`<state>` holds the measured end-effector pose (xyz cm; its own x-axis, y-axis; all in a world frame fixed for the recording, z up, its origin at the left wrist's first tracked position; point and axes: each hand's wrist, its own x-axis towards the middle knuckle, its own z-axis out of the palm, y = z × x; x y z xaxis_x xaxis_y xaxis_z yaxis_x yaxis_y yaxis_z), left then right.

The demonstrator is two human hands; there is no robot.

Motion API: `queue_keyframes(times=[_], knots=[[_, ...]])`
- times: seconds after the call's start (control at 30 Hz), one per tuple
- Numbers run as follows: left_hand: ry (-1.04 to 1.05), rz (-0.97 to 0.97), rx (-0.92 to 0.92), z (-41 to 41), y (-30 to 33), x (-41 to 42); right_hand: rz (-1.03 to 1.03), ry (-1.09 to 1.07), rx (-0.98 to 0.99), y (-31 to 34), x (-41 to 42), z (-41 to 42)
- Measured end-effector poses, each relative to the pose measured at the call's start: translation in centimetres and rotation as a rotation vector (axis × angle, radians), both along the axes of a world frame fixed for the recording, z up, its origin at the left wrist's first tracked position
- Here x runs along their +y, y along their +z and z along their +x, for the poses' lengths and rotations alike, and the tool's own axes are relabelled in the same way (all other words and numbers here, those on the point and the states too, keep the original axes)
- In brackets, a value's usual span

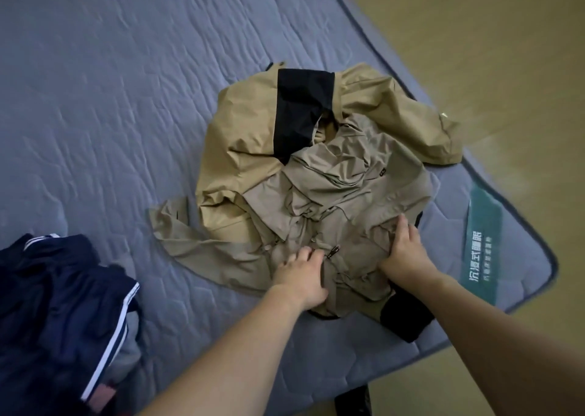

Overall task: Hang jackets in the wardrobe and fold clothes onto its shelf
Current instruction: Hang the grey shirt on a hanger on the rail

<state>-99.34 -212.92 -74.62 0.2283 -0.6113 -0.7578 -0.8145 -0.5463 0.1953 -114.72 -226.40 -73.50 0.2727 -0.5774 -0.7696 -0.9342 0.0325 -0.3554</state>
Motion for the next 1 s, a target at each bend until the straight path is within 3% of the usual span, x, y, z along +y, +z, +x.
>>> queue_keyframes(times=[0.13, 0.27, 0.37, 0.43, 0.53, 0.63, 0.8, 0.9, 1.0], knots=[[0.051, 0.006, -0.104, -2.4, -3.1, 0.3, -0.1, -0.169, -0.052, -2.6, -1.2, 0.3], [-0.053, -0.05, -0.2, -3.0, -4.3, 0.6, -0.182, -0.092, -0.077, -3.1, -1.8, 0.9], [0.061, -0.182, -0.031, -2.4, -2.9, 1.1, -0.179, -0.073, -0.11, -2.4, -1.6, 1.1], [0.385, -0.333, 0.206, -1.9, -0.1, 1.4, -0.149, -0.019, -0.137, -1.0, -1.0, 1.2], [0.967, -0.577, 0.433, 0.0, 6.8, 2.3, -0.142, 0.303, -0.241, 2.4, 1.3, 1.3], [1.382, -0.815, 0.445, 3.1, 15.4, 3.6, -0.204, 0.539, -0.27, 6.7, 4.5, 3.4], [1.284, -1.107, 0.482, 7.0, 32.8, 7.9, -0.193, 0.456, -0.274, 17.4, 8.8, 11.2], [1.157, -1.199, 0.544, 8.4, 43.0, 13.0, -0.341, 0.538, -0.301, 24.3, 12.1, 15.7], [1.132, -1.287, 0.429, 9.6, 51.5, 19.2, -0.585, 0.664, -0.34, 31.0, 16.1, 19.7]])
